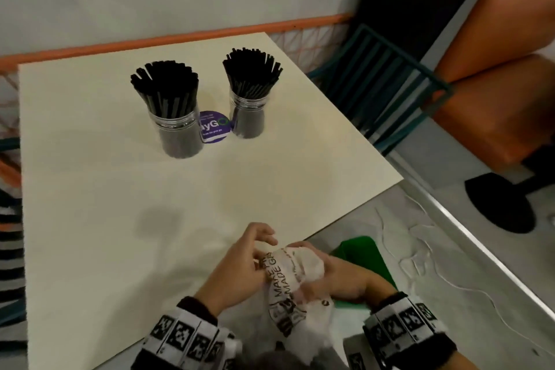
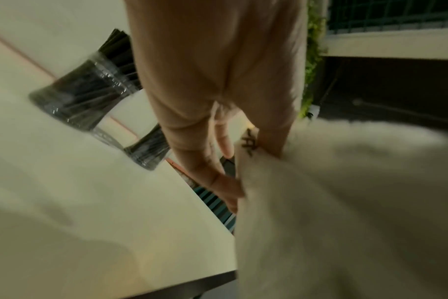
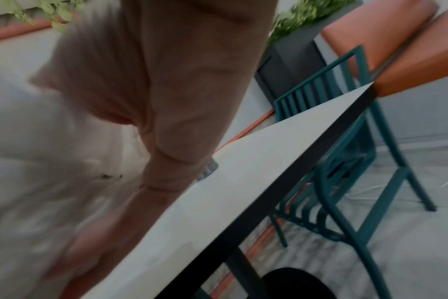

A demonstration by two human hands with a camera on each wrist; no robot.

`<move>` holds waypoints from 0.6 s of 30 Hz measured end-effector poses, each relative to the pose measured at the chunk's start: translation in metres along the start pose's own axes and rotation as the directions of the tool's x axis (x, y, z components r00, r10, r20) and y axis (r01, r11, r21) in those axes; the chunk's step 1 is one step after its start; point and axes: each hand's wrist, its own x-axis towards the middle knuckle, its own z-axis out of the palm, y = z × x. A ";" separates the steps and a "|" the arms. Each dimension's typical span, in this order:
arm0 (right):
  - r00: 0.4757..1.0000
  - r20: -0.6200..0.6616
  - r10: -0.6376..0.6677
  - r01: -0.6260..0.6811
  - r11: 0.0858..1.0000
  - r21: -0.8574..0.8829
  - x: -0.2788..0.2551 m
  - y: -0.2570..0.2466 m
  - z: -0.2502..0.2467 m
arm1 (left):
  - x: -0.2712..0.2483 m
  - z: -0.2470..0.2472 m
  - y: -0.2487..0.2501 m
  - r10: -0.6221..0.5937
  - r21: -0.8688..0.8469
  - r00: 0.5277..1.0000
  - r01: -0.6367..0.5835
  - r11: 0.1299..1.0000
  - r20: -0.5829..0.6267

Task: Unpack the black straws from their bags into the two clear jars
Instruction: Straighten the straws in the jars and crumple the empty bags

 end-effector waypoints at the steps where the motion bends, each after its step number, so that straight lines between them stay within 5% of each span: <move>1: 0.997 -0.054 -0.050 0.049 0.999 -0.021 -0.008 0.004 0.000 | 0.004 0.001 0.000 -0.055 -0.051 0.996 0.059 0.997 0.076; 3: 0.964 -0.215 -0.155 0.141 0.987 -0.076 -0.022 0.017 -0.004 | 0.008 0.006 0.004 -0.140 -0.188 0.949 0.197 0.962 0.281; 6: 0.819 -0.516 -0.251 0.248 0.966 -0.077 -0.036 0.039 -0.016 | 0.013 0.024 0.011 -0.187 -0.270 0.835 0.366 0.891 0.517; 10: 0.606 -0.729 -0.318 0.256 0.946 -0.200 -0.042 0.050 -0.020 | 0.031 0.062 0.016 -0.190 -0.024 0.884 0.221 0.975 0.428; 14: 0.399 -0.813 -0.424 0.279 0.901 -0.333 -0.048 0.068 -0.027 | 0.062 0.097 0.011 -0.285 0.021 0.882 0.299 0.954 0.376; 16: 0.403 -0.782 -0.476 0.236 0.879 -0.414 -0.059 0.082 -0.035 | 0.077 0.116 0.011 -0.338 0.037 0.864 0.350 0.936 0.374; 18: 0.540 -0.694 -0.477 0.179 0.870 -0.459 -0.070 0.095 -0.049 | 0.095 0.136 0.006 -0.404 0.040 0.842 0.418 0.907 0.359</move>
